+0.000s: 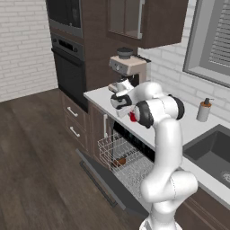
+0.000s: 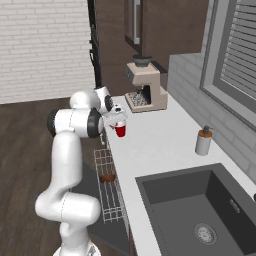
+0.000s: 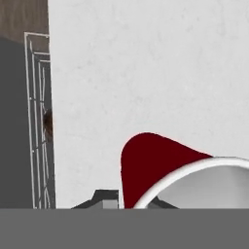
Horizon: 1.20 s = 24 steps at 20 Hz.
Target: Pick up the cup and bowl from the counter, place them in the dishwasher, and close the dishwasher door.
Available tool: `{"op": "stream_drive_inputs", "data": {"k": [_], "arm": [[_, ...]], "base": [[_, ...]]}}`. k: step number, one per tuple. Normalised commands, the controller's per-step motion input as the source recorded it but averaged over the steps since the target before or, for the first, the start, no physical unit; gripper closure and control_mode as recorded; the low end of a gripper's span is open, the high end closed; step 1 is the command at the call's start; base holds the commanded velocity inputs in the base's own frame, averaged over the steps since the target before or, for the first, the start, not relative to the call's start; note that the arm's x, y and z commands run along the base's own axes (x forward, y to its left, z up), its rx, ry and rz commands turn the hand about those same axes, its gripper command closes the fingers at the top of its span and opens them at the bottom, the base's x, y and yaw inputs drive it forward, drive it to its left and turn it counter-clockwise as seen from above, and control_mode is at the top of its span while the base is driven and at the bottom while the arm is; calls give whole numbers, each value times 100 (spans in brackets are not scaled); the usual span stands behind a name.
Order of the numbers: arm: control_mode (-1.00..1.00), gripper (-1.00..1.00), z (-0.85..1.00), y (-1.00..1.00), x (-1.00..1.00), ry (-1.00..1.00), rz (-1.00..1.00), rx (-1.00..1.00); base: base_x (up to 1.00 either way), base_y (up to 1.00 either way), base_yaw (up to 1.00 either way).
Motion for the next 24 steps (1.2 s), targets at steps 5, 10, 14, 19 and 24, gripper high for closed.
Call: {"op": "stream_drive_inputs", "data": {"k": [5,10,14,19,24], "arm": [[-100,100,0,0,-97,0,0,0],[-100,100,1,0,-100,-3,0,3],[-100,100,0,0,-100,-1,0,7],[-100,100,-4,9,-100,0,0,5],[-100,100,-46,32,-84,0,0,0]], "base": [[0,0,0],[0,0,0],[0,0,0],[0,0,0],[0,0,0]]}}
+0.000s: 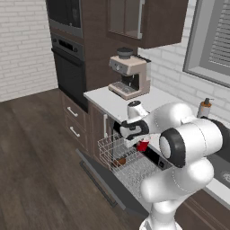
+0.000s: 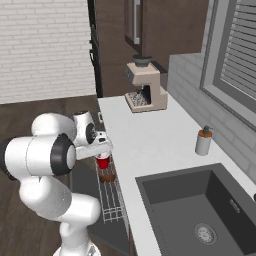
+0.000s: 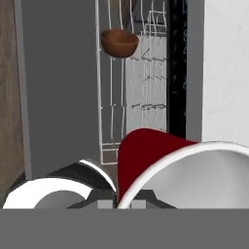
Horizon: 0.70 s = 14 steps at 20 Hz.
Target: Pick up the cup and bowl from the counter, place them in the dishwasher, and close the dishwasher door.
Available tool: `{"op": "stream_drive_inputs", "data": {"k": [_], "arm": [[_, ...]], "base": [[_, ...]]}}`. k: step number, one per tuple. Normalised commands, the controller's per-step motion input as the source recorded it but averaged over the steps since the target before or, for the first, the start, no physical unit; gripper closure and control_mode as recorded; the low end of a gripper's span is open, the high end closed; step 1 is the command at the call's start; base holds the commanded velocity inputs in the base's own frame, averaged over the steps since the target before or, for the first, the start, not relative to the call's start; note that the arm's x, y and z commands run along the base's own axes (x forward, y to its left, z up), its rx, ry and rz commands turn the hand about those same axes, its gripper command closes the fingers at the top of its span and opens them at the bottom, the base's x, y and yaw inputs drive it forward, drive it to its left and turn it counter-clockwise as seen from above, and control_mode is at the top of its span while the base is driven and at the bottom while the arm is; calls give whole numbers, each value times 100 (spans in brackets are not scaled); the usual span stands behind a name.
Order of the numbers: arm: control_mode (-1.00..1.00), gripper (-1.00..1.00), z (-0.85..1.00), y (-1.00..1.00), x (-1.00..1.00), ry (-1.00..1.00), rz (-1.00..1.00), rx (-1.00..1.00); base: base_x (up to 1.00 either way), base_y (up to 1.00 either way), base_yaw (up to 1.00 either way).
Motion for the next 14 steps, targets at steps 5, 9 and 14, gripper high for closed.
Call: {"op": "stream_drive_inputs", "data": {"k": [5,9,14], "arm": [[-100,100,-78,47,-7,0,-1,-6],[-100,100,-82,41,19,0,-4,-9],[-100,100,-63,11,47,0,-9,-8]], "base": [[0,0,0],[0,0,0],[0,0,0]]}}
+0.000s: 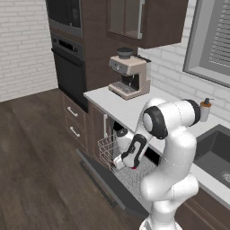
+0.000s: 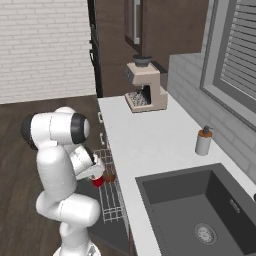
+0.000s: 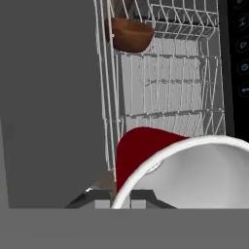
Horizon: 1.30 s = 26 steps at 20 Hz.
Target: Pick up the cup and bowl from the counter, place them in the dishwasher, and close the dishwasher door.
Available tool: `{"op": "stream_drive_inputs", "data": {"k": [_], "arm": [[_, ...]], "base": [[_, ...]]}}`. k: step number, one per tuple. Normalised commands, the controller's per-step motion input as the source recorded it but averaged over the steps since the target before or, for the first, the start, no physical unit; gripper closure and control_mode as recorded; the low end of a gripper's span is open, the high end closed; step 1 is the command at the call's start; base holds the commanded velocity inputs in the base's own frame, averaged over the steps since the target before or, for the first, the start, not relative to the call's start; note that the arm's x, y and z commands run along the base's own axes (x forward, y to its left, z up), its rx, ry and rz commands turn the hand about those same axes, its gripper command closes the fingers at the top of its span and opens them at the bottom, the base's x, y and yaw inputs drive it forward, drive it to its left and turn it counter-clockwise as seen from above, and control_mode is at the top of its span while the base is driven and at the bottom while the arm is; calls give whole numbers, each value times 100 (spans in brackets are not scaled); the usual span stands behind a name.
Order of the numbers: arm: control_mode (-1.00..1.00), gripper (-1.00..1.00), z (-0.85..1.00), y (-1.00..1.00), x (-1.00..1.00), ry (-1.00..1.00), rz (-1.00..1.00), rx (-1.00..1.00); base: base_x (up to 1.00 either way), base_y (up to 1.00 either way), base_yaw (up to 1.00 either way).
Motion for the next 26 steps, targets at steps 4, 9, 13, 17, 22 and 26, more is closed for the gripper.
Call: {"op": "stream_drive_inputs", "data": {"k": [4,9,13,17,22,26], "arm": [[-100,100,-46,0,55,0,-15,-7],[-100,100,-46,0,55,0,-17,-8],[-100,100,-46,0,66,0,-17,-9],[-100,100,-39,-2,71,0,-16,-9],[-100,100,-38,-5,65,0,-15,-9],[-100,100,-43,-12,61,0,-13,-9]], "base": [[0,0,0],[0,0,0],[0,0,0],[0,0,0],[0,0,0],[0,0,0]]}}
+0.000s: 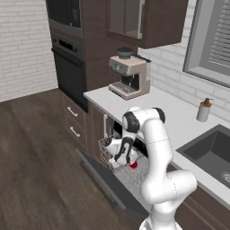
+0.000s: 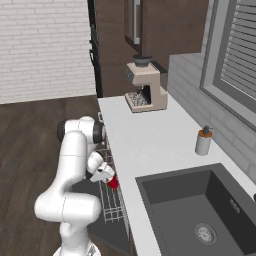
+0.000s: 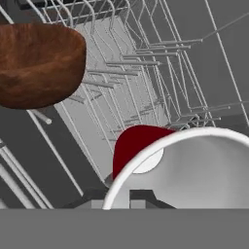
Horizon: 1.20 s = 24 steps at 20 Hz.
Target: Pick up the cup and bowl from the counter, place them in the dishwasher, and close the dishwasher door.
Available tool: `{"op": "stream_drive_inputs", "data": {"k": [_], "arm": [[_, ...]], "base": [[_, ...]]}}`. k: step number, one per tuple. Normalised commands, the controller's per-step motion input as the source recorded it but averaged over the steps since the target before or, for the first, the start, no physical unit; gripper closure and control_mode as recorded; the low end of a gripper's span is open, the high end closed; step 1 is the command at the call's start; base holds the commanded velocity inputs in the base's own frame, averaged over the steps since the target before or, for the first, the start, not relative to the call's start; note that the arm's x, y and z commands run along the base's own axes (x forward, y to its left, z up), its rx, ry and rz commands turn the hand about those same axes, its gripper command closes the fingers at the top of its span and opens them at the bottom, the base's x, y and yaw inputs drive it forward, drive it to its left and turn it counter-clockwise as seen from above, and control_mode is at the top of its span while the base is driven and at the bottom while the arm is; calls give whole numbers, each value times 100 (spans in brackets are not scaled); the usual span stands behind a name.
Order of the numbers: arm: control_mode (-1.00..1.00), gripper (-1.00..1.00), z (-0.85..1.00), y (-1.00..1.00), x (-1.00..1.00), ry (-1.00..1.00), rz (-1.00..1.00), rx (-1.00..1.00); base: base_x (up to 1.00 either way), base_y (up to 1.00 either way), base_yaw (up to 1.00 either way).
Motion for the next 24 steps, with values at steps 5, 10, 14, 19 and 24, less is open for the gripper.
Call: {"op": "stream_drive_inputs", "data": {"k": [5,10,14,19,24], "arm": [[-100,100,-45,-25,54,0,-8,-7],[-100,100,-58,-24,7,0,-2,-4],[-100,-100,-68,-3,-62,0,0,0],[-100,-100,-44,0,-66,1,0,0],[-100,-100,-9,4,-87,0,0,0]], "base": [[0,0,0],[0,0,0],[0,0,0],[0,0,0],[0,0,0]]}}
